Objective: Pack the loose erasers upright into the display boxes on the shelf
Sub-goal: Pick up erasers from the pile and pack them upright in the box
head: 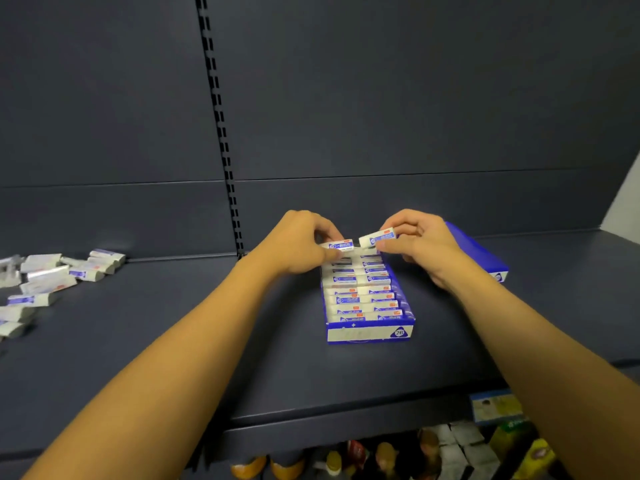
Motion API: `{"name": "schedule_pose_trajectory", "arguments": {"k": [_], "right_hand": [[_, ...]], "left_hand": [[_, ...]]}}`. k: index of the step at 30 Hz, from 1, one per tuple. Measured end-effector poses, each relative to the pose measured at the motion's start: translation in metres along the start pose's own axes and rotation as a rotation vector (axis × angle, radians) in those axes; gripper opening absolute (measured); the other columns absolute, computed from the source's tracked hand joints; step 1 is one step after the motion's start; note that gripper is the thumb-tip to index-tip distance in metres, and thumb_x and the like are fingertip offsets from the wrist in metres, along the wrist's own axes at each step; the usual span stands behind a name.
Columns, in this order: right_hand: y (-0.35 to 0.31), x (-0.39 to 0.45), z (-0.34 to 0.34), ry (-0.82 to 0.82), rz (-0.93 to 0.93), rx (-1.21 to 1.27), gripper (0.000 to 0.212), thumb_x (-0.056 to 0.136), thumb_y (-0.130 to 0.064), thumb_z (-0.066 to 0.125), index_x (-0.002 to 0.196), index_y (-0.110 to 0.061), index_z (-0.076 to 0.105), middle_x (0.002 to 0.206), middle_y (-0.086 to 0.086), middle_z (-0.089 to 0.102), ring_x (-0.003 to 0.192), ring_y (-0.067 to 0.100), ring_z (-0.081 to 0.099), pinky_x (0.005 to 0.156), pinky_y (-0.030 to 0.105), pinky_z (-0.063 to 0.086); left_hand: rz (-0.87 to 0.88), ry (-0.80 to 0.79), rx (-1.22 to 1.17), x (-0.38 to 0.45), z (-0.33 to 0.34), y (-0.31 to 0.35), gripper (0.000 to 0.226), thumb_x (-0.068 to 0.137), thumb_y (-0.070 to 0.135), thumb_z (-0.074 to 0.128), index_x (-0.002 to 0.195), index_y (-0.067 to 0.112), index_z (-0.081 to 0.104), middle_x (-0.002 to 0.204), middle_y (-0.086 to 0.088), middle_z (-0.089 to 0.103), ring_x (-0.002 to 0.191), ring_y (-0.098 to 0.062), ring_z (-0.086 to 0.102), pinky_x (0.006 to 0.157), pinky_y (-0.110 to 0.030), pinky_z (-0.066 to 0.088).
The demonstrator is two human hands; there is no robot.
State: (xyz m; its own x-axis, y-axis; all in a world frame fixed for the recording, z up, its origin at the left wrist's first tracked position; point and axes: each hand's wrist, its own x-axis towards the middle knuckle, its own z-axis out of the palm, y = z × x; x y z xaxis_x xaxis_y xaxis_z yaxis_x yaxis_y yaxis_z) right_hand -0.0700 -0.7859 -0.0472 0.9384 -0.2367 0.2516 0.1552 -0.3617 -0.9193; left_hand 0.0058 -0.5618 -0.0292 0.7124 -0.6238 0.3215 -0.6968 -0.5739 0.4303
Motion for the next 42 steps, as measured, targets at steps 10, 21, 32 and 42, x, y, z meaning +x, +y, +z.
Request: {"name": "schedule_pose_trajectory", "arguments": {"k": [10, 21, 32, 42], "right_hand": [[0.03, 0.015, -0.005, -0.196, -0.106, 0.028, 0.025, 0.078, -0.013, 0.08, 0.098, -0.012, 0.065, 0.094, 0.005, 0.076, 0.092, 0.02, 0.074, 0.077, 0.038, 0.06], [0.012, 0.009, -0.002, -0.351, -0.186, -0.179, 0.035, 0.069, -0.032, 0.078, 0.099, -0.017, 0.066, 0.095, -0.006, 0.075, 0.094, 0.015, 0.074, 0.073, 0.046, 0.063], [0.015, 0.007, -0.013, -0.341, -0.267, -0.391, 0.025, 0.075, -0.024, 0.084, 0.089, -0.029, 0.064, 0.065, 0.007, 0.064, 0.071, 0.026, 0.069, 0.065, 0.017, 0.057], [0.016, 0.007, -0.023, -0.354, -0.271, -0.593, 0.025, 0.075, -0.029, 0.084, 0.086, -0.031, 0.061, 0.061, -0.001, 0.061, 0.071, 0.011, 0.069, 0.065, 0.025, 0.06]], "left_hand": [[0.017, 0.133, -0.045, -0.022, 0.018, -0.013, 0.02, 0.078, 0.034, 0.084, 0.097, 0.034, 0.078, 0.087, 0.018, 0.069, 0.086, -0.007, 0.057, 0.07, -0.018, 0.043], [0.114, 0.104, 0.023, -0.027, 0.02, -0.014, 0.022, 0.079, 0.036, 0.082, 0.101, 0.034, 0.077, 0.091, 0.021, 0.065, 0.091, -0.006, 0.054, 0.069, -0.009, 0.036], [0.128, 0.011, 0.096, -0.027, 0.034, -0.004, 0.029, 0.082, 0.043, 0.078, 0.11, 0.035, 0.077, 0.099, 0.018, 0.064, 0.095, -0.005, 0.051, 0.084, -0.025, 0.046], [0.14, -0.014, 0.146, -0.028, 0.034, 0.003, 0.022, 0.08, 0.037, 0.082, 0.099, 0.031, 0.072, 0.094, 0.017, 0.067, 0.092, -0.004, 0.049, 0.082, -0.034, 0.049]]}}
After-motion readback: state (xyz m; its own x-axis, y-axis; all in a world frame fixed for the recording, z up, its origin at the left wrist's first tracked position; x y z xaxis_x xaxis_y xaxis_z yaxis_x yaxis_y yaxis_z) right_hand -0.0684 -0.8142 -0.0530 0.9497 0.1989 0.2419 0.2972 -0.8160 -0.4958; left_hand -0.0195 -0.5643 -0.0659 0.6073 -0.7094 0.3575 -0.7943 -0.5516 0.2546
